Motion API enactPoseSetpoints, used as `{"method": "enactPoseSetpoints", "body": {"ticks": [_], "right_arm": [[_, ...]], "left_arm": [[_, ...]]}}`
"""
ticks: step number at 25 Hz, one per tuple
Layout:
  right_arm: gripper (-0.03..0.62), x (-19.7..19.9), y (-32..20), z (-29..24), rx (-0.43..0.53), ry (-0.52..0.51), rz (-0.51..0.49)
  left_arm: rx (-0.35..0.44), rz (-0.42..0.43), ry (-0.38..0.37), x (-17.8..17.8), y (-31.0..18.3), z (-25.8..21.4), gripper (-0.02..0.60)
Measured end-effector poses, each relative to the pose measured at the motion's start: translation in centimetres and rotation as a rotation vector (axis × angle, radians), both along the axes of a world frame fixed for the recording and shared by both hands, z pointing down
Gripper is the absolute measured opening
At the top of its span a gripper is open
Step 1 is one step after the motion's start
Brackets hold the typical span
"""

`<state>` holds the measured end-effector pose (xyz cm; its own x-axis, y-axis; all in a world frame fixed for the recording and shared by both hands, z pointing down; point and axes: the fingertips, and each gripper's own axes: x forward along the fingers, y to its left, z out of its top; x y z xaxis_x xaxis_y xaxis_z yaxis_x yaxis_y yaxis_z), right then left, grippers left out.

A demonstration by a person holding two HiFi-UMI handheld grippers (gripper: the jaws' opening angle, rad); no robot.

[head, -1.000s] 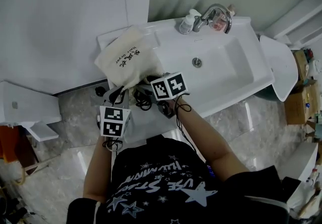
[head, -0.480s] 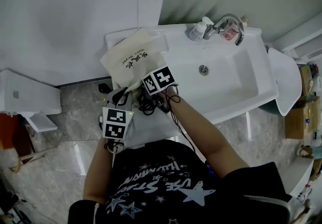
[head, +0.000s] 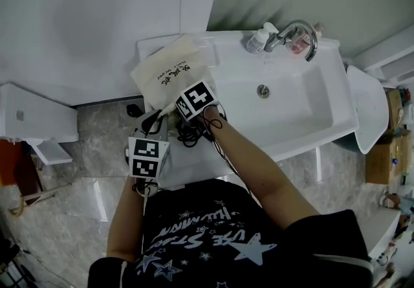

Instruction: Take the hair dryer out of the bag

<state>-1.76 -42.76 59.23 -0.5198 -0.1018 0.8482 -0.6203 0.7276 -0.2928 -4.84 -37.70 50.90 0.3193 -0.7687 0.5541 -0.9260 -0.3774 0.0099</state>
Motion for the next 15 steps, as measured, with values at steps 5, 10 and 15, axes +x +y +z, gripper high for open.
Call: {"method": "enactPoseSetpoints", "body": {"ticks": [5,10,15], "right_arm": [[0.195,0.4,-0.3,-0.4,0.021,-0.007,-0.002],[0.187,1.5,0.2,-1.1,0.032,-0.04,-0.004],[0.186,2.7,1.6,-2.0,0.023,-0.079,0.02]], "left_arm": [[0.003,-0.005,-0.015,-0.1,-0.2,0.1,0.049],[0.006,-0.006,-0.018,0.1,-0.6,0.2,0.049],[0.005,0.007,-0.01,0.0,-0.5,0.2,0.049]]}}
